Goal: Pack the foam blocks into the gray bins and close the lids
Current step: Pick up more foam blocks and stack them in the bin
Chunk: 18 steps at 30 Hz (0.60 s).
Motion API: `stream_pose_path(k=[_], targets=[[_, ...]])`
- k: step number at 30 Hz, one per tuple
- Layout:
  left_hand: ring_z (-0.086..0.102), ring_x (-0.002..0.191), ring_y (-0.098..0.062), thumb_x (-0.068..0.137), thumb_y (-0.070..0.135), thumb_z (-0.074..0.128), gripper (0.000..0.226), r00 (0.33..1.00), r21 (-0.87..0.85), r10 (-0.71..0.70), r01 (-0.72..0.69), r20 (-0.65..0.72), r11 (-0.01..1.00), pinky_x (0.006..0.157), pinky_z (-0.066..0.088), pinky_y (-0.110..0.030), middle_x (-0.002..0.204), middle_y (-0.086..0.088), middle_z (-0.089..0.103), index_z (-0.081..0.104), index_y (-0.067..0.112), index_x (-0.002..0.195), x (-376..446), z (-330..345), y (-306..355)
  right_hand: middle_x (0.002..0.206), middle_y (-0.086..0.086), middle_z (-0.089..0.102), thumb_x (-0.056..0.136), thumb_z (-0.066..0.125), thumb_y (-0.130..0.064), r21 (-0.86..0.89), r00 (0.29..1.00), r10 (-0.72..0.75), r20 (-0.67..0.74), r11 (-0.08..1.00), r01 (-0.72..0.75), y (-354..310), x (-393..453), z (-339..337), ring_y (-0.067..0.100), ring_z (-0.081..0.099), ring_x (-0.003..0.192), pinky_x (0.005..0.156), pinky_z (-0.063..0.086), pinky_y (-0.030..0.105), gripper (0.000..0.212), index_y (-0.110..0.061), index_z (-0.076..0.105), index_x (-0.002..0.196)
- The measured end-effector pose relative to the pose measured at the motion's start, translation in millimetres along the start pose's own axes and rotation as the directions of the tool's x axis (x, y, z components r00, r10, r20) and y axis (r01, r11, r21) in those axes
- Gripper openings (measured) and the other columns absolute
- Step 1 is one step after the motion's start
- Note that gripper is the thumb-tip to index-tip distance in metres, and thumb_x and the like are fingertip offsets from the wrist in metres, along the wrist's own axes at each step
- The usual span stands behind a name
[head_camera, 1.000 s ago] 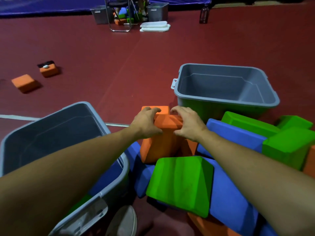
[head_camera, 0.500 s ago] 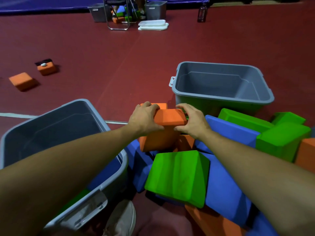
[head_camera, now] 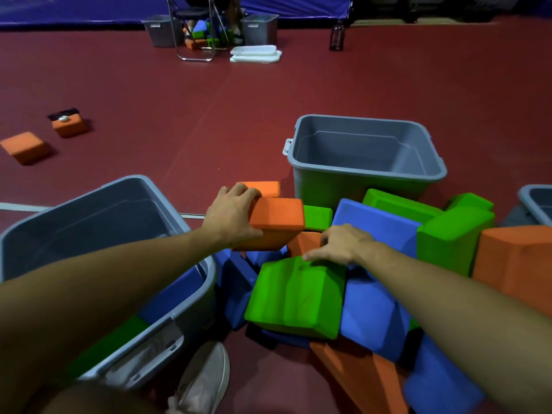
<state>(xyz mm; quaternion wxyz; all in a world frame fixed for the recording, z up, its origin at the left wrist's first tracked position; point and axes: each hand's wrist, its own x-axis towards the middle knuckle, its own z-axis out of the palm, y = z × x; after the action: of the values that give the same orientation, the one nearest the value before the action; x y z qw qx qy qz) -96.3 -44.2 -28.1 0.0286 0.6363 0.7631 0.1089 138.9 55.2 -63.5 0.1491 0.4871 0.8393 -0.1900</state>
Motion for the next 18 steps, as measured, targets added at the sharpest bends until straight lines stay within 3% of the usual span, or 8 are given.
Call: stream_pose_path(k=[4, 8, 10, 14, 18], targets=[[0.041, 0.109, -0.024, 0.061, 0.050, 0.078, 0.088, 1.000, 0.021, 0.020, -0.020, 0.007, 1.000, 0.089, 0.049, -0.051, 0.128, 0.000, 0.046, 0.041, 0.026, 0.137, -13.9, -4.2, -0.1, 0.107, 0.002, 0.064, 0.046, 0.056, -0.092, -0.103, 0.995, 0.043, 0.093, 0.994, -0.033, -2.6, -14.1, 8.4, 0.029, 0.058, 0.103, 0.092, 0.046, 0.045, 0.089, -0.021, 0.067, 0.099], [0.041, 0.111, -0.024, 0.062, 0.051, 0.078, 0.088, 0.999, 0.029, 0.031, -0.031, 0.015, 0.999, 0.091, 0.049, -0.049, 0.129, 0.000, 0.045, 0.039, 0.027, 0.138, -25.1, -5.5, -4.3, 0.082, 0.002, 0.066, 0.032, 0.063, -0.089, 0.090, 0.998, 0.040, 0.042, 0.995, -0.044, -3.7, -20.8, 14.8, 0.025, 0.061, 0.084, 0.078, 0.053, 0.040, 0.087, -0.015, 0.067, 0.078], [0.041, 0.111, -0.024, 0.062, 0.052, 0.078, 0.088, 1.000, 0.033, 0.016, -0.016, -0.003, 0.999, 0.091, 0.049, -0.048, 0.129, 0.000, 0.046, 0.039, 0.028, 0.137, -28.0, -6.7, -7.5, 0.079, 0.001, 0.066, 0.032, 0.068, -0.085, 0.170, 0.999, 0.043, 0.012, 0.984, -0.044, -4.3, -21.3, 17.3, 0.025, 0.061, 0.081, 0.072, 0.051, 0.038, 0.084, -0.014, 0.066, 0.076], [0.042, 0.107, -0.026, 0.060, 0.053, 0.076, 0.085, 0.996, 0.034, -0.018, 0.021, -0.093, 0.999, 0.087, 0.050, -0.049, 0.125, -0.001, 0.047, 0.044, 0.024, 0.133, -30.9, -11.4, -14.1, 0.108, 0.001, 0.068, 0.053, 0.085, -0.059, 0.276, 0.994, -0.007, -0.107, 0.960, 0.036, -15.8, -28.4, 11.2, 0.023, 0.062, 0.102, 0.079, 0.051, 0.030, 0.071, -0.027, 0.070, 0.115], [0.041, 0.111, -0.024, 0.061, 0.055, 0.076, 0.088, 0.987, -0.012, -0.075, 0.074, -0.142, 0.997, 0.092, 0.049, -0.047, 0.127, 0.001, 0.046, 0.040, 0.025, 0.136, -32.6, -14.0, -21.7, 0.118, 0.006, 0.065, 0.058, 0.085, -0.039, 0.424, 0.925, 0.072, -0.372, 0.900, 0.100, -26.7, -29.1, -10.0, 0.023, 0.060, 0.105, 0.082, 0.047, 0.026, 0.069, -0.032, 0.064, 0.123]])
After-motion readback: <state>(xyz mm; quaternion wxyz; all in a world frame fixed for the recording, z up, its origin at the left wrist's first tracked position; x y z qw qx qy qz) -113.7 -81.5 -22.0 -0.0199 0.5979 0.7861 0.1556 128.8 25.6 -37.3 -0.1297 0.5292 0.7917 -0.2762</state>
